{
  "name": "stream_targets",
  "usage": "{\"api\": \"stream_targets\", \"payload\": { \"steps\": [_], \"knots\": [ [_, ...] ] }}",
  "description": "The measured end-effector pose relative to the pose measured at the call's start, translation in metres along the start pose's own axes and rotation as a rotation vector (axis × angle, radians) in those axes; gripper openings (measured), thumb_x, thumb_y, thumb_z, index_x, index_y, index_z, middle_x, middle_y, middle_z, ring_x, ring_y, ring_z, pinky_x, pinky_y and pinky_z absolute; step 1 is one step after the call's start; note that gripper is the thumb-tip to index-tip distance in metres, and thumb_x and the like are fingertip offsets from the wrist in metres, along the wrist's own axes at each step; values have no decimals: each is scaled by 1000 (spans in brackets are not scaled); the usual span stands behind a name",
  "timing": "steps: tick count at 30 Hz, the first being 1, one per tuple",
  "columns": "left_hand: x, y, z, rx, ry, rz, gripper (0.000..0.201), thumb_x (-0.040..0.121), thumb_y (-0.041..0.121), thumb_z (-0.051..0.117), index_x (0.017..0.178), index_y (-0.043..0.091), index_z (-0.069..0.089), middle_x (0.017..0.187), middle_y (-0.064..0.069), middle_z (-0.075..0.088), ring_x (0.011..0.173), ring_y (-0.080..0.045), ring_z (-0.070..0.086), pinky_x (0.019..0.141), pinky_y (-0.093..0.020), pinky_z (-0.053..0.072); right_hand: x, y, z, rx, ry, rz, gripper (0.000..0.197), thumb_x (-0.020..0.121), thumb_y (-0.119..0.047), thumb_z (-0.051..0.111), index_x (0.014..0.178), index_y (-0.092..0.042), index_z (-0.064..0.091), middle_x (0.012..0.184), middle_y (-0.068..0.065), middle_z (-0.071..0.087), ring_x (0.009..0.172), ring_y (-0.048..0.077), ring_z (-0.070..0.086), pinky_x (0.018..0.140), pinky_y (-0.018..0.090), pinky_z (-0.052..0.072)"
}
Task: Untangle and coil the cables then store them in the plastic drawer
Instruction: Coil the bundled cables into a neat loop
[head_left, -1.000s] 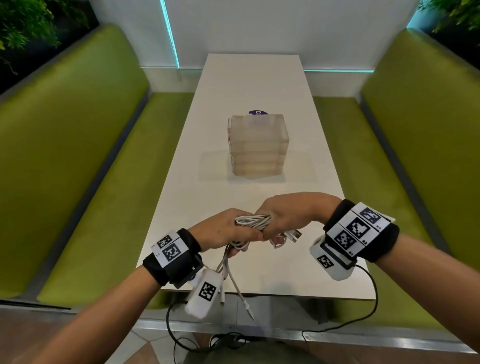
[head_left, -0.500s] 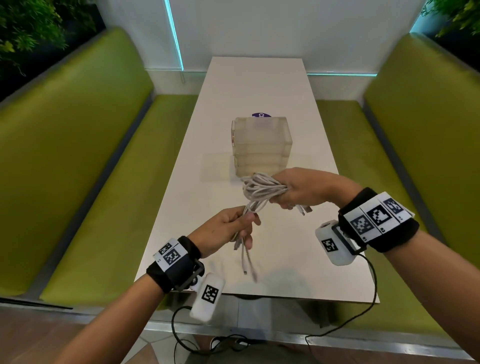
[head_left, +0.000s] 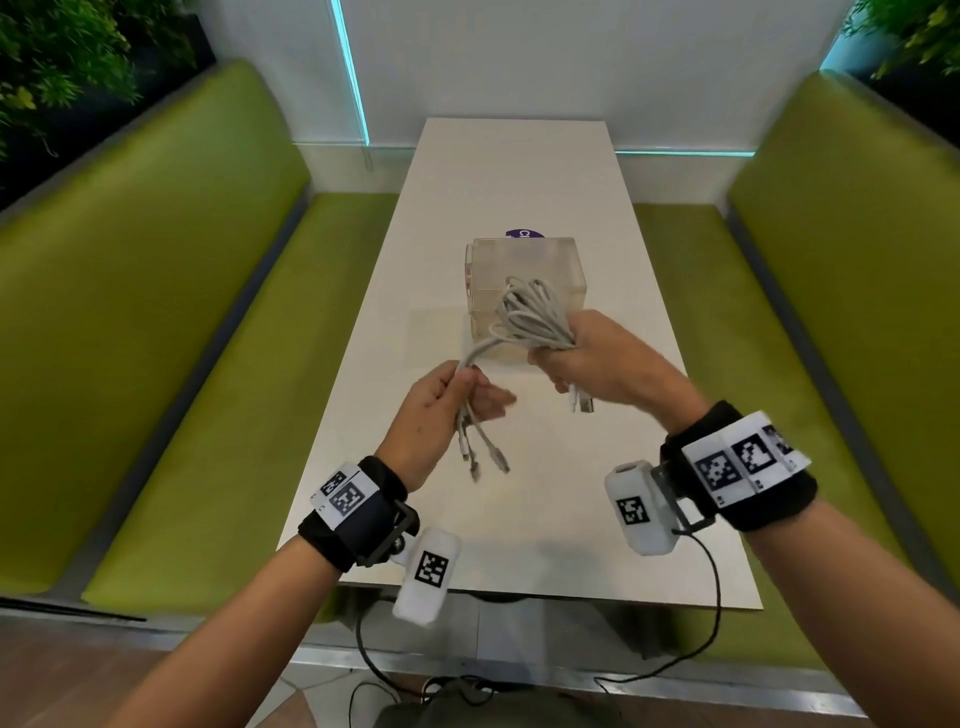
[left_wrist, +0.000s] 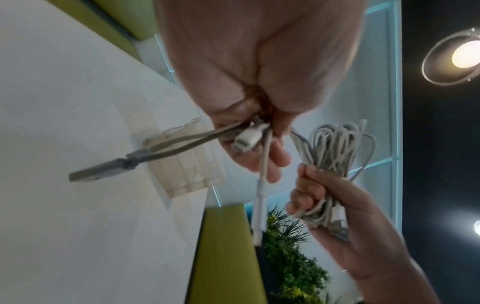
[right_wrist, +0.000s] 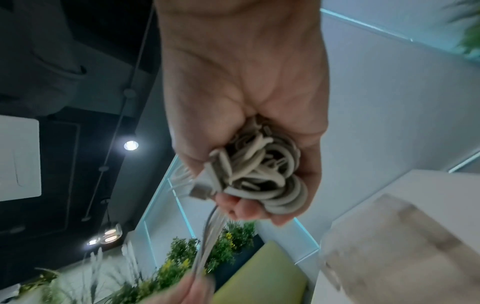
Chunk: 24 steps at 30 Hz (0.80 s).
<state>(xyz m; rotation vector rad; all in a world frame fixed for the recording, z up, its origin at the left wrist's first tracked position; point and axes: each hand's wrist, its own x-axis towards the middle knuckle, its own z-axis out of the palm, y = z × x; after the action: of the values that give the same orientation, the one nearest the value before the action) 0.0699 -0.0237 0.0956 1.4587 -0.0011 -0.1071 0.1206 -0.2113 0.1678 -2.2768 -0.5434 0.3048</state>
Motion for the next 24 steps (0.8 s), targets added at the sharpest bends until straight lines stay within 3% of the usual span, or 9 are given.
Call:
{"api": "stream_targets", "payload": {
  "steps": [3, 5, 7, 10, 12, 16, 20, 22, 24],
  "knots": [
    [3, 7, 6, -112, 110, 9, 27, 103, 19, 35, 105, 4, 57, 104, -16, 70, 98, -24, 68, 87, -37, 52, -3, 3, 28, 70, -11, 30, 17, 86, -42, 63, 82, -25, 65, 63, -11, 60, 54, 0, 55, 56, 20, 45],
    [4, 11, 9, -135, 182, 6, 28, 103, 20, 35, 110, 2, 55, 89, -10, 69, 76, -14, 68, 68, -25, 53, -2, 2, 43, 154, 5, 48, 24, 75, -51, 72, 86, -30, 68, 63, -13, 64, 54, -5, 56, 54, 14, 44],
    [5, 13, 15, -205, 213, -25, 24, 103, 17, 36, 118, 4, 50, 87, -8, 66, 71, -13, 66, 56, -20, 51, 1, 3, 57, 180, 35, 58, 35, 67, -56, 75, 88, -28, 69, 71, -8, 69, 64, 1, 63, 61, 23, 49],
    [7, 12, 14, -342, 217, -69, 41, 100, 2, 34, 135, 24, 33, 100, -9, 67, 79, -17, 69, 62, -26, 56, 3, 2, 68, 193, 34, 76, 21, 70, -48, 76, 77, -34, 63, 68, -10, 67, 58, -3, 59, 54, 19, 45],
    [5, 12, 13, -413, 191, -91, 47, 99, 1, 35, 140, 25, 31, 105, -7, 67, 85, -17, 70, 71, -28, 57, 4, 4, 70, 189, -17, 93, 18, 74, -42, 75, 73, -32, 61, 65, -10, 64, 50, -2, 55, 49, 15, 40],
    [3, 15, 15, -425, 158, -79, 34, 101, 11, 39, 133, 10, 49, 114, -8, 67, 97, -17, 67, 81, -26, 55, 4, 6, 73, 288, -57, 117, 16, 83, -29, 68, 81, -13, 66, 68, -1, 67, 56, 10, 57, 58, 24, 45],
    [1, 24, 6, -384, 103, -50, 34, 99, 22, 42, 124, 4, 55, 110, -9, 65, 100, -22, 59, 89, -32, 48, 3, 6, 70, 461, -88, 122, 9, 87, -17, 61, 91, -9, 64, 77, 7, 72, 71, 14, 67, 69, 32, 49],
    [-1, 24, 1, -313, 65, -36, 57, 87, 49, 58, 124, 5, 52, 110, -12, 60, 101, -24, 56, 89, -36, 47, 2, 4, 70, 443, -141, 119, 5, 87, -16, 61, 85, -12, 64, 74, 6, 70, 67, 10, 67, 68, 31, 48],
    [-2, 24, 2, -202, 58, -24, 82, 59, 63, 77, 122, 18, 50, 106, -10, 63, 91, -21, 62, 76, -32, 53, 1, 1, 74, 423, -178, 120, 4, 86, -14, 60, 84, -11, 63, 73, 5, 68, 63, 8, 65, 65, 29, 48]
  ]
}}
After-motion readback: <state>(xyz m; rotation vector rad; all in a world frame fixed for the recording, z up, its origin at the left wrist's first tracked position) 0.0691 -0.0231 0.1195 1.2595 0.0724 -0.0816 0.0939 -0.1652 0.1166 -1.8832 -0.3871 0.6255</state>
